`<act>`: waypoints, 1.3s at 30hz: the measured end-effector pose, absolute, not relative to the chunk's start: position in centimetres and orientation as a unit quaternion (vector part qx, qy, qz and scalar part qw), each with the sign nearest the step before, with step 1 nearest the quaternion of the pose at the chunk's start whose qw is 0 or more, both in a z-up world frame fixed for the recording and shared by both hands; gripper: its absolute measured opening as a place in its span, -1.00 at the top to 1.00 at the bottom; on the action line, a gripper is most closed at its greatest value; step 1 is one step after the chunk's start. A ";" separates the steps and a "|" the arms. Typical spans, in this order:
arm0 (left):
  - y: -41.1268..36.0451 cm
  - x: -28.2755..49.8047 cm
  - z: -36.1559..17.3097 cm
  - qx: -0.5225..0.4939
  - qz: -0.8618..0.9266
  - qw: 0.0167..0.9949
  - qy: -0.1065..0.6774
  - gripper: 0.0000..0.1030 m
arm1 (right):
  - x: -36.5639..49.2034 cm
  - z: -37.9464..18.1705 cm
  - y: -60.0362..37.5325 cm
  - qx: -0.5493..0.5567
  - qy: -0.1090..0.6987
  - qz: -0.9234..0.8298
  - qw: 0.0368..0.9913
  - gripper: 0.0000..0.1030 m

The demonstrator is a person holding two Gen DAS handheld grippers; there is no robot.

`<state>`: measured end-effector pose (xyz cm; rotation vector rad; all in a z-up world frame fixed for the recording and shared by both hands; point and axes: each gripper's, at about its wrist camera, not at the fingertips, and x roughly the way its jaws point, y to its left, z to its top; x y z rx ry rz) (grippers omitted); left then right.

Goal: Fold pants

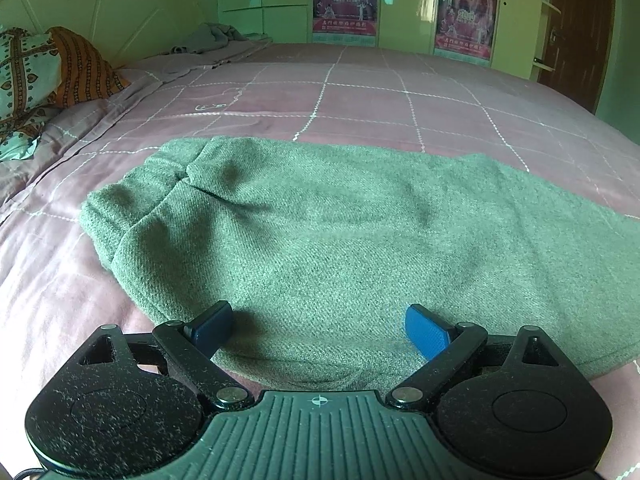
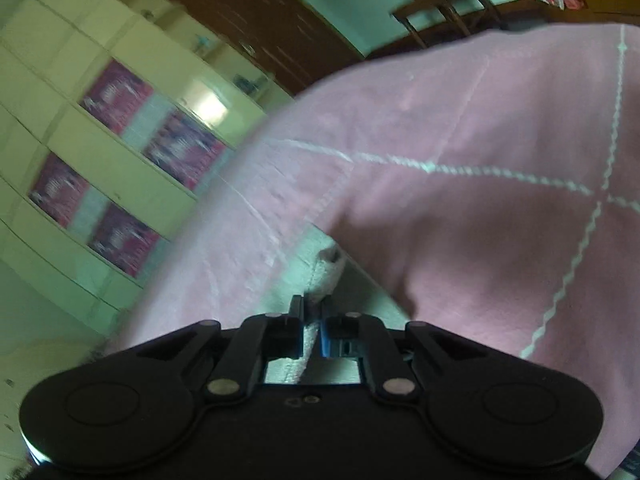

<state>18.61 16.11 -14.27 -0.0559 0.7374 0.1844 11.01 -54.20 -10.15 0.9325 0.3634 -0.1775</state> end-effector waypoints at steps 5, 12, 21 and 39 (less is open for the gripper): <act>16.2 18.8 -14.2 -0.026 0.087 0.927 0.364 -0.82 | 11.0 -12.4 -54.8 0.476 0.223 -0.097 0.845 0.65; 16.0 19.2 -14.3 -0.025 0.091 0.926 0.364 -0.89 | 11.5 -12.9 -54.3 0.471 0.254 -0.109 0.837 0.37; 16.5 19.3 -14.0 -0.023 0.086 0.927 0.365 -0.91 | 13.2 -12.3 -51.9 0.401 0.274 -0.162 0.859 0.69; 29.7 17.0 -12.0 -0.254 0.170 0.911 0.278 0.35 | 10.6 -11.4 -53.7 0.411 0.216 -0.148 0.873 -0.08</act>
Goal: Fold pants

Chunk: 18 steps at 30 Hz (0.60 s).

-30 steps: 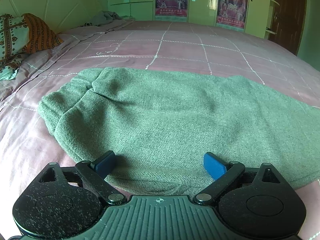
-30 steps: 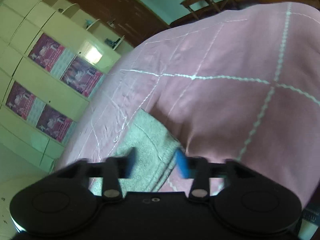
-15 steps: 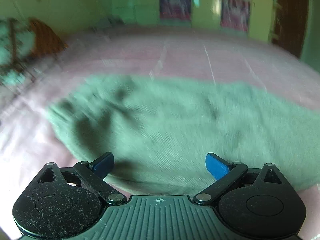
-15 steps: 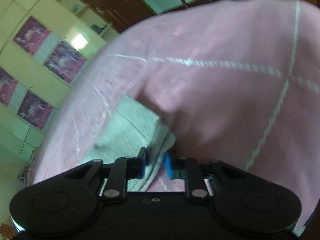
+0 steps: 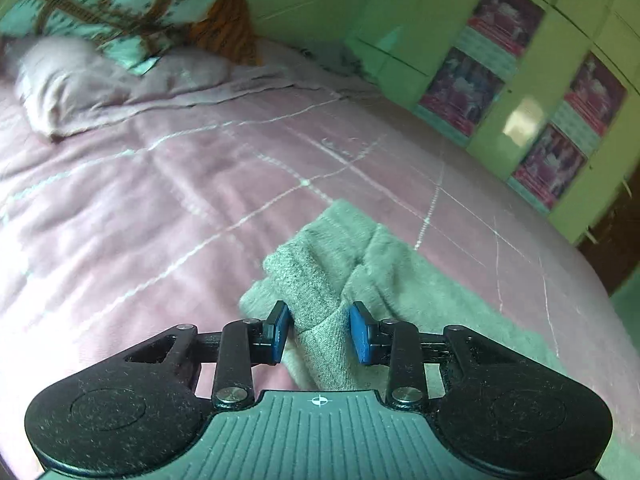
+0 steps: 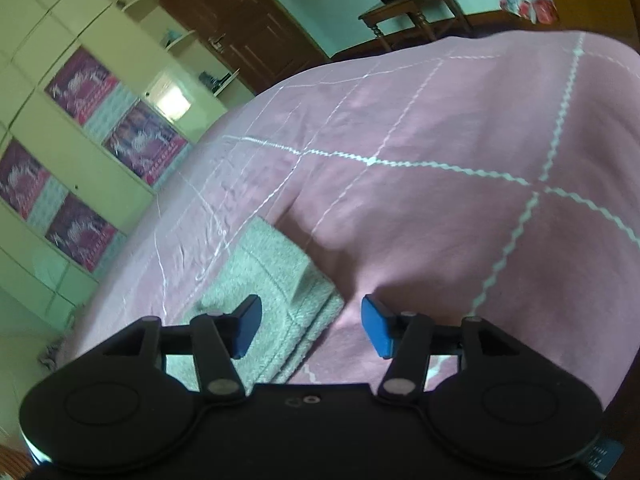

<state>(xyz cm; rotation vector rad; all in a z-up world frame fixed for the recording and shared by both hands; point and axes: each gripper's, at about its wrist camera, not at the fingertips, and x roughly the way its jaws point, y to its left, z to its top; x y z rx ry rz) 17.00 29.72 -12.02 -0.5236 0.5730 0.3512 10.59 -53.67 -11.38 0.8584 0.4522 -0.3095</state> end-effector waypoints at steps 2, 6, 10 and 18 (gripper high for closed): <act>29.6 18.3 -12.6 -0.239 0.174 0.905 0.305 0.35 | 10.8 -11.4 -53.5 0.407 0.219 -0.150 0.874 -0.08; 30.5 19.0 -11.8 -0.248 0.159 0.909 0.295 0.58 | 11.1 -11.6 -53.7 0.412 0.219 -0.150 0.872 -0.08; 29.5 17.8 -8.2 -0.232 0.118 0.949 0.178 0.59 | 11.1 -11.6 -53.7 0.413 0.218 -0.150 0.871 -0.09; 30.5 18.8 -13.4 -0.170 0.153 0.928 0.293 0.52 | 11.0 -11.7 -53.9 0.417 0.217 -0.149 0.870 -0.09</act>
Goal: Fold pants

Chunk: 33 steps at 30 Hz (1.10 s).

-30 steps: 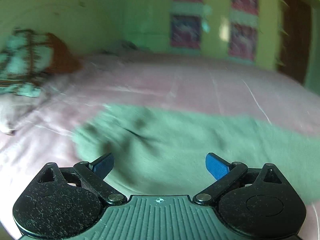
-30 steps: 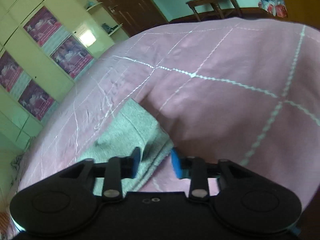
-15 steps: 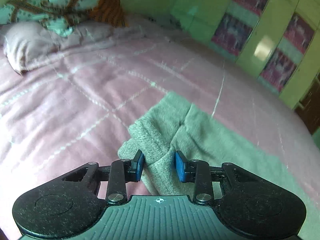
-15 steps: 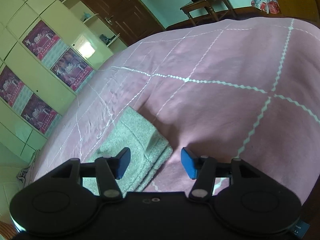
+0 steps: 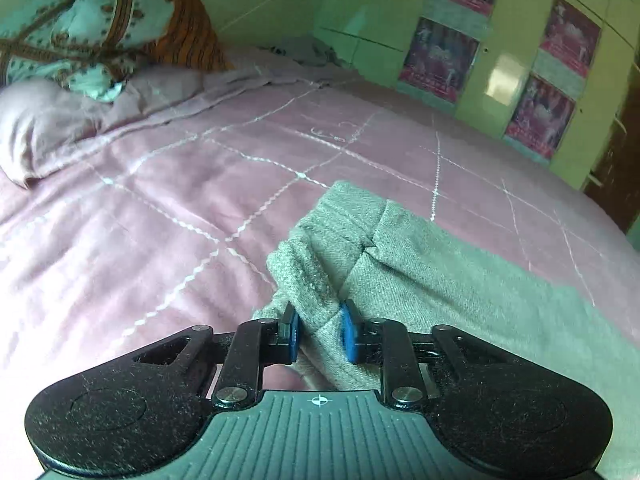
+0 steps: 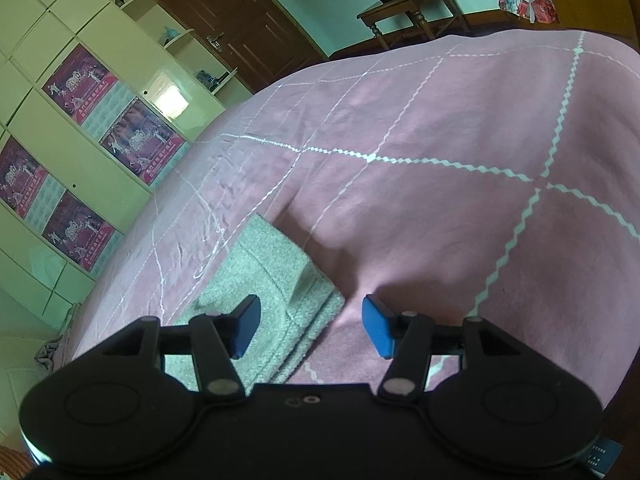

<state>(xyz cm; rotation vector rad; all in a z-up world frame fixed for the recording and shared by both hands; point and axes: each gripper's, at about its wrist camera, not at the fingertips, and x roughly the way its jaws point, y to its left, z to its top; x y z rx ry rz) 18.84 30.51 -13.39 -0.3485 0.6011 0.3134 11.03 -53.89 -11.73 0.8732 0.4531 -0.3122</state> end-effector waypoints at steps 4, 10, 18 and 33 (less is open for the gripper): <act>30.8 17.0 -11.2 -0.163 0.202 0.925 0.278 -0.58 | 10.7 -12.0 -54.3 0.434 0.207 -0.141 0.865 -0.11; 28.2 13.9 -8.5 -0.148 0.180 0.953 0.193 -0.66 | 10.5 -11.9 -54.0 0.434 0.200 -0.137 0.868 -0.16; 24.0 17.7 -15.1 -0.108 0.109 0.923 0.352 -0.83 | 11.0 -11.7 -53.6 0.423 0.209 -0.134 0.872 -0.23; 22.7 17.7 -15.2 -0.095 0.127 0.925 0.345 -0.99 | 11.9 -12.8 -54.1 0.483 0.232 -0.032 0.844 -0.40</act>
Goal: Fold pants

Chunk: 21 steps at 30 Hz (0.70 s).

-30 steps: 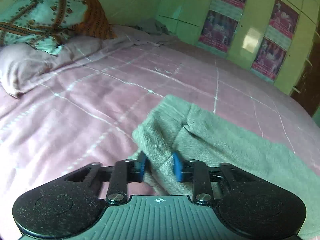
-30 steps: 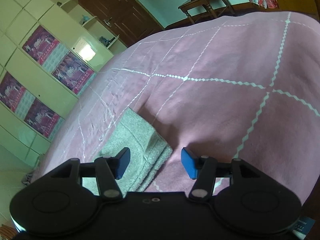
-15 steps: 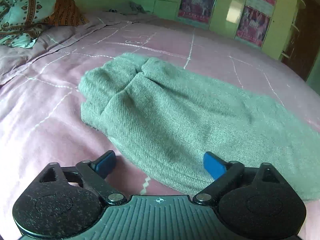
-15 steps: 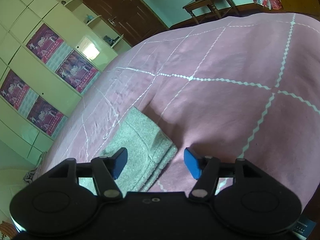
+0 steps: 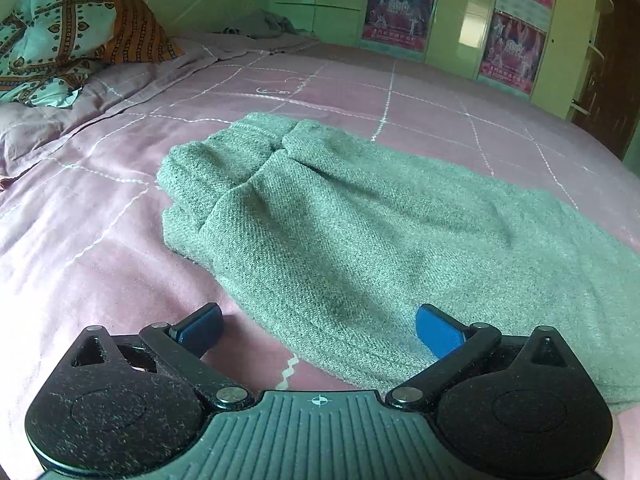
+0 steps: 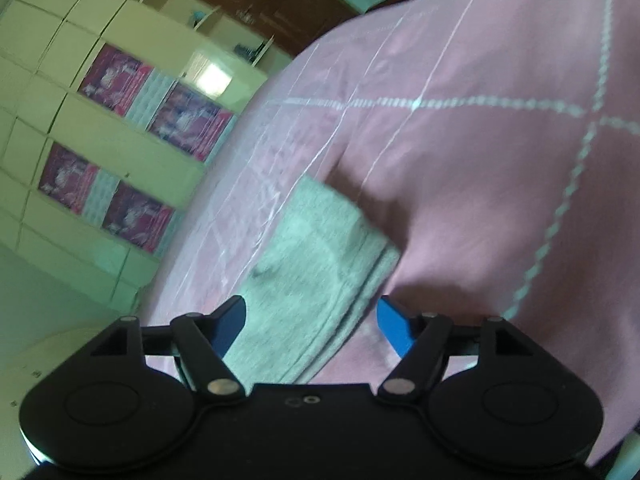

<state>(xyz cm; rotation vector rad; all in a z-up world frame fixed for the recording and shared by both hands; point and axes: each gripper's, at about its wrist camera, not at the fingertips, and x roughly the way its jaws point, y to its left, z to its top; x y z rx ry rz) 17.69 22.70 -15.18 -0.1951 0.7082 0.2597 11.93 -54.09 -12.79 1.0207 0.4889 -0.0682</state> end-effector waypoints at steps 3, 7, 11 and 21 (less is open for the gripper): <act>22.8 17.7 -15.2 -0.094 0.127 0.925 0.345 -0.99 | 13.9 -12.6 -54.4 0.460 0.251 -0.029 0.851 -0.35; 22.7 17.6 -15.2 -0.093 0.128 0.925 0.345 -0.99 | 16.4 -12.5 -54.2 0.422 0.253 -0.060 0.869 -0.10; 22.8 17.7 -15.2 -0.093 0.127 0.925 0.347 -1.00 | 18.0 -11.5 -52.1 0.344 0.288 -0.080 0.890 0.35; 22.9 17.6 -15.2 -0.092 0.127 0.926 0.344 -1.00 | 14.5 -9.2 -52.9 0.339 0.223 -0.049 0.913 0.71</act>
